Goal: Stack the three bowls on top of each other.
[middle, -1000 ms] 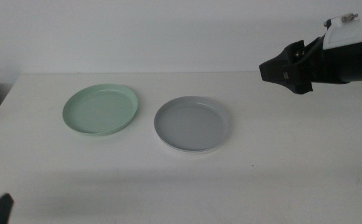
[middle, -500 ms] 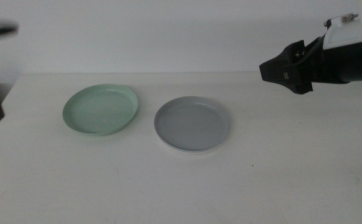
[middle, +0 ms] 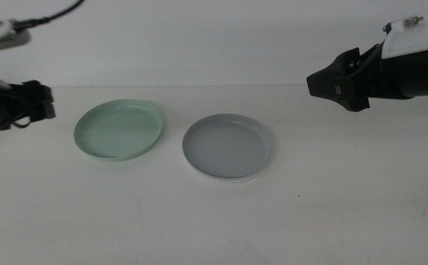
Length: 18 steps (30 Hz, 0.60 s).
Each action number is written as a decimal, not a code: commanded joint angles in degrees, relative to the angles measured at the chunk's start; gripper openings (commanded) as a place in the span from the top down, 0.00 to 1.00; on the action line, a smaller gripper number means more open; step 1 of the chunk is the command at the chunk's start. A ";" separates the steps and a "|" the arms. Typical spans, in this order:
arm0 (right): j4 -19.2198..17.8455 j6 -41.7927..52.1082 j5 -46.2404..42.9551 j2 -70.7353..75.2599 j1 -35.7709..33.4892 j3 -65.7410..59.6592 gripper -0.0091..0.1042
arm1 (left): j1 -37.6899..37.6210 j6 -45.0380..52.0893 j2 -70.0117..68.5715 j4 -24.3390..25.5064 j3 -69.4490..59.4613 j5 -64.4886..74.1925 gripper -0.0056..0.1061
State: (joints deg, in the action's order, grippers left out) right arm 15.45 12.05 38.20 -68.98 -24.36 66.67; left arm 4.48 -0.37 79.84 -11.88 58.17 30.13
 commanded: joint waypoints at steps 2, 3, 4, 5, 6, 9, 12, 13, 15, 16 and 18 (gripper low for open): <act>0.11 0.72 -3.33 1.34 -0.11 1.26 0.44 | 0.13 -0.66 6.25 -0.20 6.98 -3.29 0.24; 0.11 0.72 -3.33 1.34 -0.11 1.26 0.44 | 0.13 -0.61 9.05 0.12 9.11 -2.81 0.24; 0.11 0.72 -3.33 1.34 -0.11 1.26 0.44 | 0.13 -0.51 11.30 0.38 10.84 -2.47 0.24; 0.11 0.72 -3.33 1.34 -0.11 1.26 0.44 | 0.13 -0.42 14.04 0.38 12.94 -1.91 0.24; 0.11 0.72 -3.33 1.34 -0.11 1.26 0.44 | 0.13 -0.42 16.74 0.38 14.95 -1.28 0.24; 0.11 0.72 -3.33 1.34 -0.11 1.26 0.44 | 0.13 -0.79 23.55 -0.16 19.67 0.06 0.25; 0.11 0.72 -3.33 1.34 -0.11 1.26 0.44 | 0.13 -0.87 29.43 -0.35 23.25 0.32 0.28; 0.11 0.72 -3.33 1.34 -0.11 1.26 0.44 | 0.13 -0.87 30.73 -0.43 23.95 0.32 0.29; 0.11 0.72 -3.33 1.34 -0.11 1.26 0.44 | 0.13 -0.92 33.58 -0.84 25.46 0.09 0.31; 0.11 0.72 -3.33 1.34 -0.11 1.26 0.44 | 0.13 -1.12 34.58 -0.86 25.94 -0.14 0.32; 0.11 0.72 -3.33 1.34 -0.11 1.26 0.44 | 0.13 -1.25 36.79 -0.86 26.94 -0.71 0.33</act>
State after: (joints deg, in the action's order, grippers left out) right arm 15.45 12.05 38.20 -68.98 -24.36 66.67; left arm 4.48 -0.90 118.62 -11.86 82.61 31.74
